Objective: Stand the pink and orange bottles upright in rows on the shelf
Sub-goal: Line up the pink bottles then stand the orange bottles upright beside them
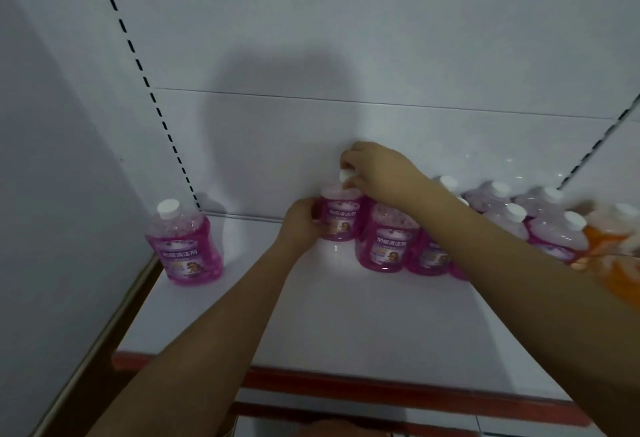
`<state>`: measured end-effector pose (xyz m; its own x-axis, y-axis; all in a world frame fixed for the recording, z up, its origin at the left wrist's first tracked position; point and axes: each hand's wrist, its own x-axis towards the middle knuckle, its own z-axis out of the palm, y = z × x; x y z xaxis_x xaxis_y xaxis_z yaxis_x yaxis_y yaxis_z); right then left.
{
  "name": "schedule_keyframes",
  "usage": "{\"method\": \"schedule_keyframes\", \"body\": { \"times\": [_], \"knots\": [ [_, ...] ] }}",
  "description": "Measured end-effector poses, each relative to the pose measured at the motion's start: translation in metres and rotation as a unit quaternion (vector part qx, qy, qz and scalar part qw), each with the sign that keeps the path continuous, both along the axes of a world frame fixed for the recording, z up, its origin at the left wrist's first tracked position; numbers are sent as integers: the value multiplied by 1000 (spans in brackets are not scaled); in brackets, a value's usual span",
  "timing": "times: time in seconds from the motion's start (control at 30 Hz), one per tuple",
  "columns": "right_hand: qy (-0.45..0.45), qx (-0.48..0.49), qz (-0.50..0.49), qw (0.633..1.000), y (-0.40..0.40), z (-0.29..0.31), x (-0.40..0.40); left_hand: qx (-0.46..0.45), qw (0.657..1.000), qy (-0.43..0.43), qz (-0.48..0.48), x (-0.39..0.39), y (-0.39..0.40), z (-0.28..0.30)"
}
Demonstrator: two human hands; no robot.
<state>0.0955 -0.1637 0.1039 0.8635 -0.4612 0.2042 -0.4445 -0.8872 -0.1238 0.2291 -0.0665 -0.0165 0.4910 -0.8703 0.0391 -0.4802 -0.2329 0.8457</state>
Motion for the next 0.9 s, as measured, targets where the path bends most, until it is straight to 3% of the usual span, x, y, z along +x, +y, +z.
{"method": "schedule_keyframes", "body": {
  "times": [0.13,0.2,0.3,0.43,0.57,0.67,0.77,0.83,0.9],
  "knots": [
    [3,-5,-5,1000,-4,-3,6,7,997,52,51,1,-1,-9],
    [6,-22,-6,1000,-4,-3,9,-3,997,32,70,-5,6,-8],
    [-20,-48,8,999,6,1,18,-81,993,-26,79,-18,30,4],
    [-126,9,72,989,31,12,48,-175,976,-48,118,-26,77,37],
    [-175,82,121,974,61,19,88,-255,937,-76,227,-18,128,63],
    [-185,139,174,957,90,14,116,-298,885,-100,343,-3,169,57],
    [-147,171,217,950,119,1,141,-259,852,-78,448,11,198,36],
    [-113,182,232,949,135,-9,153,-187,866,-48,461,20,205,18],
    [-74,177,240,952,145,-19,161,-121,902,-9,415,30,207,-4]
  ]
}}
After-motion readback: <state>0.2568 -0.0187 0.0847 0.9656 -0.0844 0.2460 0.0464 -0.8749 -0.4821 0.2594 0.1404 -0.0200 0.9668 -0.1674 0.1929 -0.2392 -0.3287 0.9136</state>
